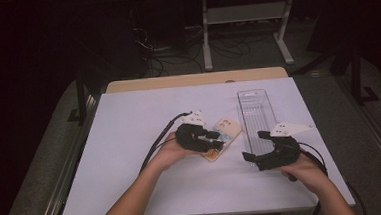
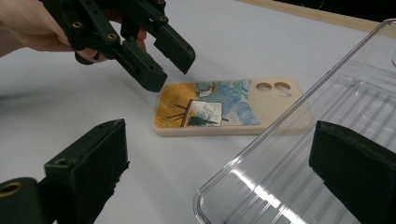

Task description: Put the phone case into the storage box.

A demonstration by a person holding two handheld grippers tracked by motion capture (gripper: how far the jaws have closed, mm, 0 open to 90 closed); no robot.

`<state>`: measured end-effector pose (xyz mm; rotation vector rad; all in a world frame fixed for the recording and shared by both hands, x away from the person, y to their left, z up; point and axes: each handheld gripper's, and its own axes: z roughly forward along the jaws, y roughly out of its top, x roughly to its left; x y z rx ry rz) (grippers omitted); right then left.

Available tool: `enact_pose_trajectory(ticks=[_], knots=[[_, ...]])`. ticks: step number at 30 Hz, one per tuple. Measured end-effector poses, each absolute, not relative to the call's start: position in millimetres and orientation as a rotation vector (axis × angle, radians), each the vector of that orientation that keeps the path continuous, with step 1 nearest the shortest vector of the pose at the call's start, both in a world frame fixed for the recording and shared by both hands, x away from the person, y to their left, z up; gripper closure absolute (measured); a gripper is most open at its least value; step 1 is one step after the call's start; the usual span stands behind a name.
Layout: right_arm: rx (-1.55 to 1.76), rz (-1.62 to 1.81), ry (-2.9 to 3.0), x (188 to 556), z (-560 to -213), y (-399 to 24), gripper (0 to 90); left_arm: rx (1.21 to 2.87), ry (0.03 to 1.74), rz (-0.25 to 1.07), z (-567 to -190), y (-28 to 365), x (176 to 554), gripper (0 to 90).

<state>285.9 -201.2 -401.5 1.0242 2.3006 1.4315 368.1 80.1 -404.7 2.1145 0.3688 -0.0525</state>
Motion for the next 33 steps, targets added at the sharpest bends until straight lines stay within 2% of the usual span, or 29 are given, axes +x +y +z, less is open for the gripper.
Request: enact_pose_trajectory(ticks=[1, 7, 8, 14, 33], knots=[[1.024, 1.431, 2.301, 286, -401, -201, 4.0, 2.126, 0.375, -0.050, -407, 78, 368, 65.6], [1.023, 1.430, 2.302, 286, -401, -201, 4.0, 2.125, 0.381, -0.048, -412, 73, 367, 75.4], [1.024, 1.430, 2.302, 286, -401, -201, 4.0, 2.136, 0.370, -0.043, -415, 71, 368, 80.1], [1.026, 1.431, 2.303, 286, -401, -201, 4.1, 2.162, 0.365, -0.038, -423, 65, 366, 89.8], [1.028, 1.431, 2.304, 286, -401, -201, 4.2, 2.295, 0.390, -0.020, -451, 46, 356, 90.0]])
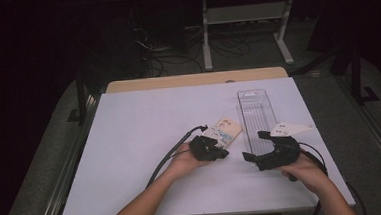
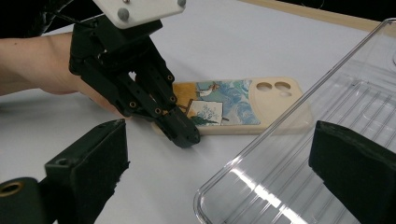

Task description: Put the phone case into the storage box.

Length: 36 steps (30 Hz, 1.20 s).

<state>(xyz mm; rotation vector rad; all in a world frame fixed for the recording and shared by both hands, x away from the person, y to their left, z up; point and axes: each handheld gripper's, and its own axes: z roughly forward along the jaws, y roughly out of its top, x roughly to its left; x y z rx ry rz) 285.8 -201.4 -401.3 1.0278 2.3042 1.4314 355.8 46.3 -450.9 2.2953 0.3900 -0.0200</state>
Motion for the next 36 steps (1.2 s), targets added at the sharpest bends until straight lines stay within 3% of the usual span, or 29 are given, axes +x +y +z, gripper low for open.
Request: enact_pose_trajectory(ticks=[36], knots=[[1.025, 1.430, 2.301, 286, -401, -201, 4.3, 2.281, 0.523, 0.059, -446, 91, 372, 90.0]])
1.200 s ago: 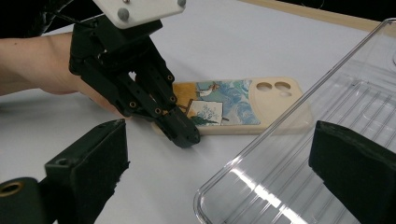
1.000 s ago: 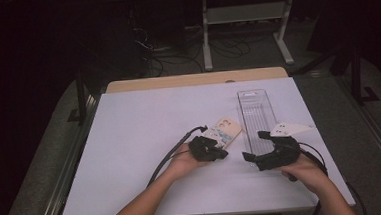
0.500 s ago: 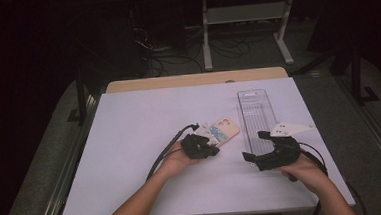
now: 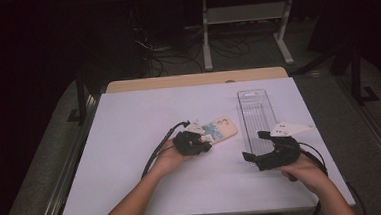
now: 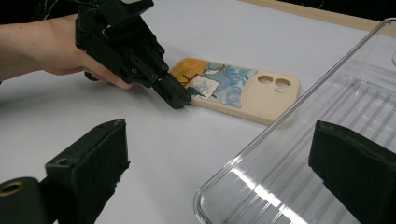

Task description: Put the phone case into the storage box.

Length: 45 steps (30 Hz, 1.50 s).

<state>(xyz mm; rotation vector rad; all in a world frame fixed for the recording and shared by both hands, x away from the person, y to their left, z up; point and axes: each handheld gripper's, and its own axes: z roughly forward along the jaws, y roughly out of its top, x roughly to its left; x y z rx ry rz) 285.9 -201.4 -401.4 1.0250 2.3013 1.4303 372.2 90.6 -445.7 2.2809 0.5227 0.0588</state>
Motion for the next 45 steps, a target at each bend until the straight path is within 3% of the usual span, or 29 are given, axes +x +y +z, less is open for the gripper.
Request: enact_pose_trajectory(ticks=[10, 20, 30, 45], knots=[[1.016, 1.430, 2.299, 286, -402, -201, 4.4, 2.229, 0.520, 0.036, -418, 121, 366, 78.9], [1.024, 1.435, 2.295, 286, -402, -202, 4.6, 2.181, 0.532, 0.090, -398, 161, 353, 60.0], [1.026, 1.437, 2.296, 286, -402, -202, 4.7, 2.165, 0.555, 0.135, -394, 192, 336, 36.7], [1.033, 1.439, 2.293, 286, -402, -201, 4.7, 2.085, 0.624, 0.174, -402, 241, 311, 12.7]])
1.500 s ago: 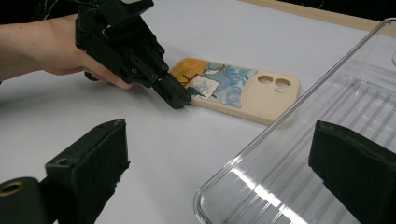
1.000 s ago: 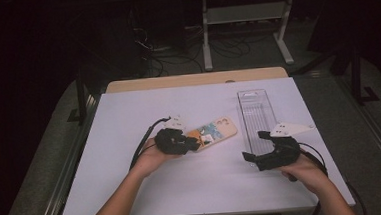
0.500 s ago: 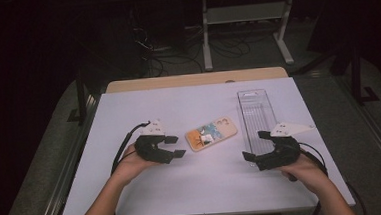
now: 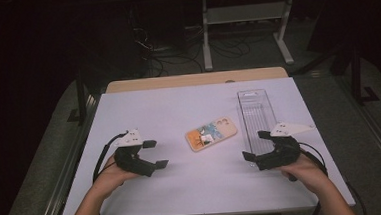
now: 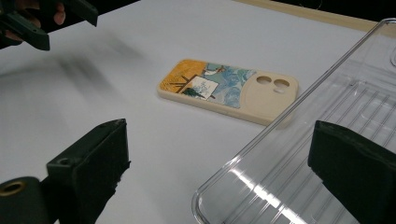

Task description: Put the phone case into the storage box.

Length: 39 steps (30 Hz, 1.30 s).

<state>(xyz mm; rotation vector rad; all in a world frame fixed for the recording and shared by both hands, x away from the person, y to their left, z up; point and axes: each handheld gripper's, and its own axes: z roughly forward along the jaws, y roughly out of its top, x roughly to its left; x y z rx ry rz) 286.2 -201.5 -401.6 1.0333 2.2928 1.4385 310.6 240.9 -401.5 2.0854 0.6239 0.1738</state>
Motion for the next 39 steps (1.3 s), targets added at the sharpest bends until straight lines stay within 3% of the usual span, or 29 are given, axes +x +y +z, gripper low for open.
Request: enact_pose_trajectory(ticks=[10, 39], knots=[[1.029, 1.440, 2.295, 286, -402, -202, 4.8, 2.074, 0.616, 0.199, -415, 257, 296, 0.0], [1.016, 1.437, 2.294, 287, -402, -202, 5.0, 2.053, 0.572, 0.180, -395, 243, 314, 0.0]])
